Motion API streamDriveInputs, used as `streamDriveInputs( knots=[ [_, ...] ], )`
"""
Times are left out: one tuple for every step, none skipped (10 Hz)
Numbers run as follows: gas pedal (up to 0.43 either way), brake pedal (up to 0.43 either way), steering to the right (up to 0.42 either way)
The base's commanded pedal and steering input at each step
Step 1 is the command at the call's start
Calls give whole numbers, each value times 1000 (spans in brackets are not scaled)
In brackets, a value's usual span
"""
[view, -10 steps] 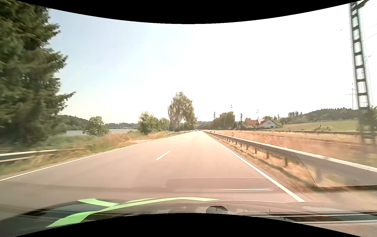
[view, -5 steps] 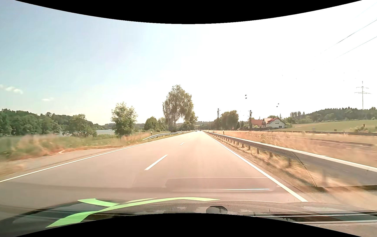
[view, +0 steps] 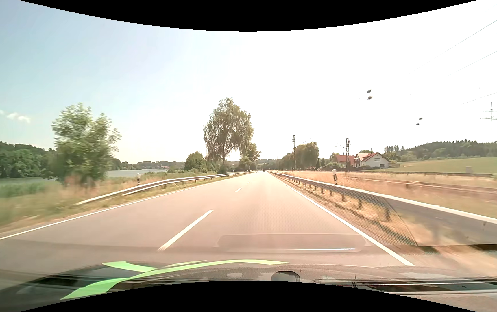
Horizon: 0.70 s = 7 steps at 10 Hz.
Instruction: Follow the waypoints while adhering to traffic rules and regulations
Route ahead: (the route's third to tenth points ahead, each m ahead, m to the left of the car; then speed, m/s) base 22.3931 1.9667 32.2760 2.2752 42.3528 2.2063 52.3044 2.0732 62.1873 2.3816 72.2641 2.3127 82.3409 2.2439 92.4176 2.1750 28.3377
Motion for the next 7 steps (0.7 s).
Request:
streamDriveInputs(
  knots=[
    [260, 0, 0],
    [268, 0, 0],
    [280, 0, 0],
    [280, 0, 0],
    [287, 0, 0],
    [299, 0, 0],
    [299, 0, 0]
  ],
)
